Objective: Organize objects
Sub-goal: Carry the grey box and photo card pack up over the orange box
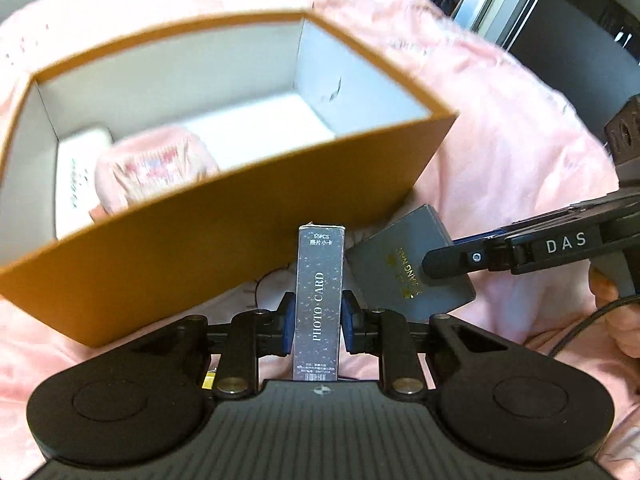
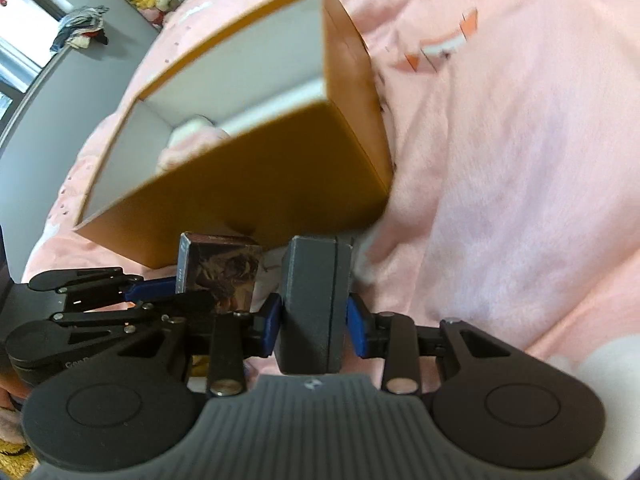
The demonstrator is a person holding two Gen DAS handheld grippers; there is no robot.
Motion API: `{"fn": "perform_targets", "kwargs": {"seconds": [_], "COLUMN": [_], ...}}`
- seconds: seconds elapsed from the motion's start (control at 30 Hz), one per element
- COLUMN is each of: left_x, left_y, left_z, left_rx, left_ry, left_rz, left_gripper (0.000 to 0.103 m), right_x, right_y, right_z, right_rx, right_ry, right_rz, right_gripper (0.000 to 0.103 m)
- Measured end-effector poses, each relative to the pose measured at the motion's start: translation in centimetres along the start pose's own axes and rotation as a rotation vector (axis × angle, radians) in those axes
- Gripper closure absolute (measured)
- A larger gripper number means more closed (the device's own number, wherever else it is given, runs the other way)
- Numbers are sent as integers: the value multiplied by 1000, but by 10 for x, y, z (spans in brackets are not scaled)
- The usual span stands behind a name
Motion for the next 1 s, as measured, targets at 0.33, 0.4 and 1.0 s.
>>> {"fn": "perform_targets", "kwargs": {"seconds": [0.33, 0.4, 1.0], "left_x": [-3, -12, -146], "left_y": [76, 89, 34], "left_z": [-45, -62, -141], "left_rx": [208, 246, 198], "left_ry": [109, 128, 331], "left_rz": [120, 121, 5], "left_gripper": [78, 78, 78], "right_x": [-57, -69, -75], "right_y": [90, 102, -56], "right_z": [-37, -55, -205], "right_rx": [163, 204, 189], "right_ry": [136, 161, -8], "right_rz": [-20, -22, 112], "right_gripper": [67, 68, 68]}}
Point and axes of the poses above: each gripper's, at about its wrist camera, not at the fingertips, and y roughly against the way its jaws point, x to its right, z to its underside, the point moved 9 cm from there along -y, roughly the way its jaws point, and after that the axes turned 5 degrees about -x, right-handed, at the moved point
